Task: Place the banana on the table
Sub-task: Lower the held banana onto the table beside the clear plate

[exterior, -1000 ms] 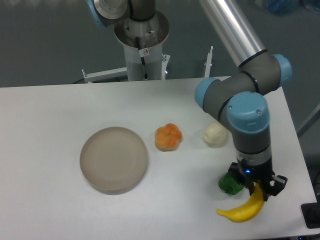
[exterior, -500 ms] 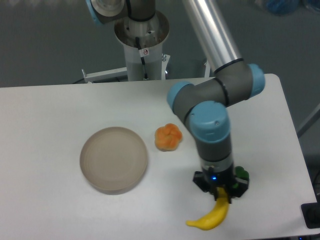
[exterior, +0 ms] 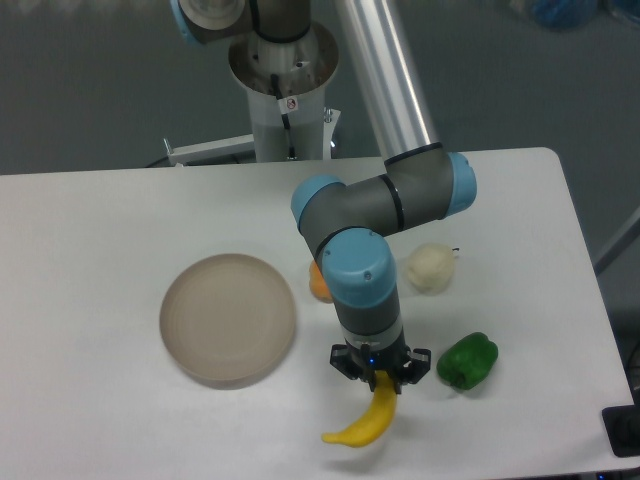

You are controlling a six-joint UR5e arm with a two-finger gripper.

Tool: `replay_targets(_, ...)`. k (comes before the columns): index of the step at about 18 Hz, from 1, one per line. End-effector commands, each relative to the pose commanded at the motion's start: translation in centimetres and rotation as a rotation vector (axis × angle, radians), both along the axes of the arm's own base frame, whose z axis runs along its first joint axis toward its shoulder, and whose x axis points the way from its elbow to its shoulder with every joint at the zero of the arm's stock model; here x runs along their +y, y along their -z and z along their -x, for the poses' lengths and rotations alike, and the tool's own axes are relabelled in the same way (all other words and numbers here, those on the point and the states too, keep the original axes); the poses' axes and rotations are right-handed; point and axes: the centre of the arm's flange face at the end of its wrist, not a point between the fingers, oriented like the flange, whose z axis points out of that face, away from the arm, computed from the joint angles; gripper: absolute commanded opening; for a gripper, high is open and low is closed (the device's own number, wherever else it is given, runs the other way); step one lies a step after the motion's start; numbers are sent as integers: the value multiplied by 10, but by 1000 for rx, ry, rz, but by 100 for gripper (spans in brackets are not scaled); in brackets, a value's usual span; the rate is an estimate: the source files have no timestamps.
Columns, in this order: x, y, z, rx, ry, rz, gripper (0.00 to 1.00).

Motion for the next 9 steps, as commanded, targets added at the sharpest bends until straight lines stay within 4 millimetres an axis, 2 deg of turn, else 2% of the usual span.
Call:
replay_targets(3,-1,16,-13,-17,9,23,39)
replay_targets(9,-1,22,-23,-32,17,33,39)
